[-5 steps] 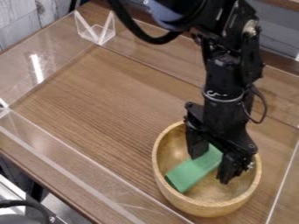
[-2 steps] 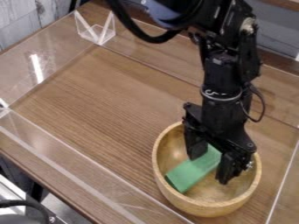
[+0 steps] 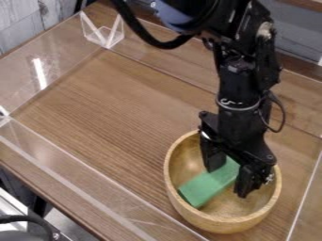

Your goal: Remove the green block from inside the brown bowl and put it on the table

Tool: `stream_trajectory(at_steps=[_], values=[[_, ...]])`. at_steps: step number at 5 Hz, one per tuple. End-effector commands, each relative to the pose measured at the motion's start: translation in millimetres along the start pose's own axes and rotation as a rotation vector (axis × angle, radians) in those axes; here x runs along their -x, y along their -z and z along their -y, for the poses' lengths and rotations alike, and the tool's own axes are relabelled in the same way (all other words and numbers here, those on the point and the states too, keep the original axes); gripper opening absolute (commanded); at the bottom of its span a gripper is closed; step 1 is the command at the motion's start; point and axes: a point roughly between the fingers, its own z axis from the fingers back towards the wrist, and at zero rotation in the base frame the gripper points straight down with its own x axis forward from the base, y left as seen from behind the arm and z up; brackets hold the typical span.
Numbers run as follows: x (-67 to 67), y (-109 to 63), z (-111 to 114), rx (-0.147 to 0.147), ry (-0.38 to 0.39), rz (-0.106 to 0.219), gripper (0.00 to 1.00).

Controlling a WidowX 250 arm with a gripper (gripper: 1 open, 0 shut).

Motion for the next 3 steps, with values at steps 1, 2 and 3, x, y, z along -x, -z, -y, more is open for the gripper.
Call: stream_trajectory(at_steps=[1, 2, 3], values=[[-4.5, -1.0, -2.7, -0.001, 0.007, 0.035, 1.0], [-4.8, 5.8, -3.9, -0.002, 0.012, 0.037, 1.0], [-5.1, 12.6, -5.2, -0.003, 0.016, 0.037, 1.0]])
